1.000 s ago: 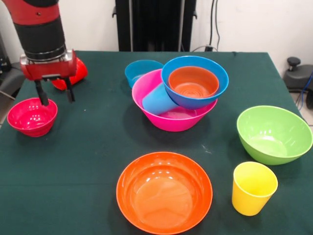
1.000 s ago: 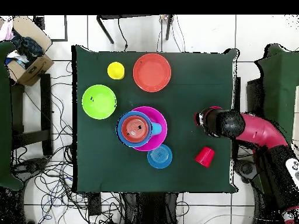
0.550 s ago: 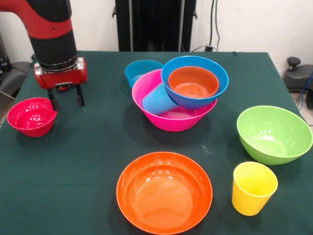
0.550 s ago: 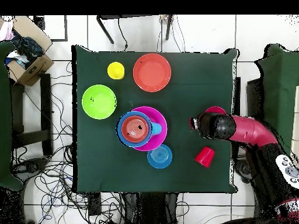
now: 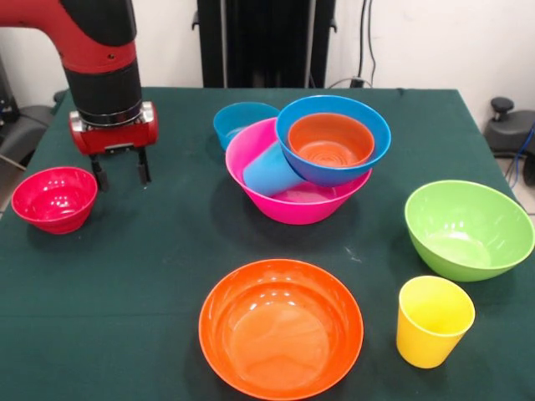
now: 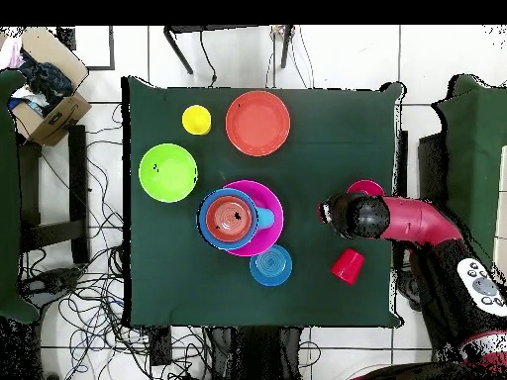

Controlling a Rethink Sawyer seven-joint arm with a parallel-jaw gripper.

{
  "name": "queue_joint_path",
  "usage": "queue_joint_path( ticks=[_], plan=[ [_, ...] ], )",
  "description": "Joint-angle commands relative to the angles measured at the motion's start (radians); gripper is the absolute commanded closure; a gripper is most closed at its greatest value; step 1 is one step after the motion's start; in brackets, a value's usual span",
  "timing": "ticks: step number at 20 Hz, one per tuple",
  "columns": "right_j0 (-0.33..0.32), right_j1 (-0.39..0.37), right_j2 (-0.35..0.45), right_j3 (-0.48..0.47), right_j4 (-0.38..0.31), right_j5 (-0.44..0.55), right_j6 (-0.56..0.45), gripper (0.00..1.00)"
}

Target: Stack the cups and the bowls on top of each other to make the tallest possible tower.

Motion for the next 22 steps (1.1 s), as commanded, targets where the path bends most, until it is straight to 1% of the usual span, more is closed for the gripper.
queue_joint_path(
  ticks=[1,4,8,15,18,22],
  plan=[
    [0.076,-0.049,-0.044,-0.044,-0.091,0.02,-0.024,0.0],
    [0.091,-0.066,-0.05,-0.05,-0.09,0.033,-0.018,0.0],
    [0.097,-0.07,-0.057,-0.059,-0.087,0.035,-0.022,0.0],
    [0.101,-0.106,-0.058,-0.052,-0.07,0.05,-0.041,0.0],
    [0.089,-0.107,-0.051,-0.048,-0.066,0.047,-0.052,0.0],
    [0.075,-0.078,-0.04,-0.048,-0.065,0.021,-0.051,0.0]
  ],
)
